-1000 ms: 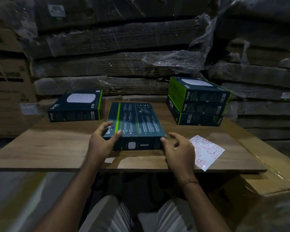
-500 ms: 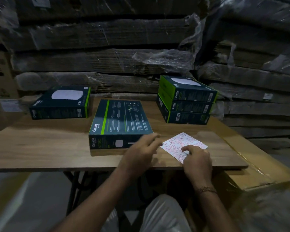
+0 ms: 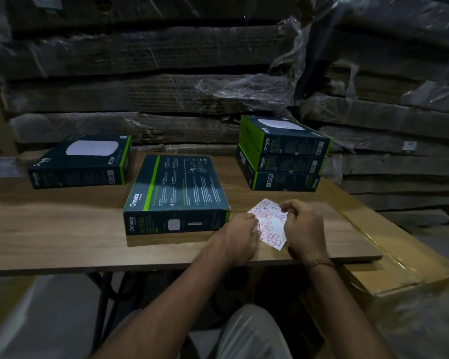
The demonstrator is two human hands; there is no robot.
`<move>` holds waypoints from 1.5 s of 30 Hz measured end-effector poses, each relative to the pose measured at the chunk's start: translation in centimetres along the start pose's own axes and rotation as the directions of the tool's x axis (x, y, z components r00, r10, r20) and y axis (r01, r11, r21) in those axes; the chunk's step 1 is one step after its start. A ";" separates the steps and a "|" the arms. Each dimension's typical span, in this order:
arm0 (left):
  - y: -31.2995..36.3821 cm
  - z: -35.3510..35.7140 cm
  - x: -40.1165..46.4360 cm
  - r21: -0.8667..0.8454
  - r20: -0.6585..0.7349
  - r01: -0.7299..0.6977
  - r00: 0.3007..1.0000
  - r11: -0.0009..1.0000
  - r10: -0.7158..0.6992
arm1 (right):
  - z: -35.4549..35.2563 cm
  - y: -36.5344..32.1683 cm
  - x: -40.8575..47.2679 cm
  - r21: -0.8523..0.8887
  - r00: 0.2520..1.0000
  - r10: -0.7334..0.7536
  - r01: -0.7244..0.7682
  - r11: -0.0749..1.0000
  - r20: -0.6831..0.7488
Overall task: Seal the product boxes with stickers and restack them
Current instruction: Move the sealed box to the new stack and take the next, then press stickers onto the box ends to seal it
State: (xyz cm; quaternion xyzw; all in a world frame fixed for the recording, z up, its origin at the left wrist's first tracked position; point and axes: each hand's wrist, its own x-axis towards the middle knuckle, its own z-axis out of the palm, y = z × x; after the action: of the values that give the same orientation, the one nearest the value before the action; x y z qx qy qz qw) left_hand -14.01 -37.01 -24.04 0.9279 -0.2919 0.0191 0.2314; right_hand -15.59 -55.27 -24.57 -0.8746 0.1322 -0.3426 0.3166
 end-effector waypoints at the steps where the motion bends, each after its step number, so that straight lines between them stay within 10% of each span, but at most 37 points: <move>1: -0.1 0.1 0.1 0.000 0.002 0.002 1.000 1.000 -0.002 | 0.2 0.3 0.2 0.018 0.999 -0.039 0.039 0.999 0.032; 45: -1.1 1.3 1.4 0.146 0.061 -0.081 0.995 0.986 0.073 | 1.2 1.6 0.0 -0.136 0.952 -0.123 0.166 0.977 0.282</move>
State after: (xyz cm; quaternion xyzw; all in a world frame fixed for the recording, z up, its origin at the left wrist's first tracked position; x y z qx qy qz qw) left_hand -12.42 -37.53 -25.37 0.9307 -0.3316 0.0241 0.1527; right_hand -14.83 -55.91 -26.27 -0.9430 0.0497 -0.2302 0.2352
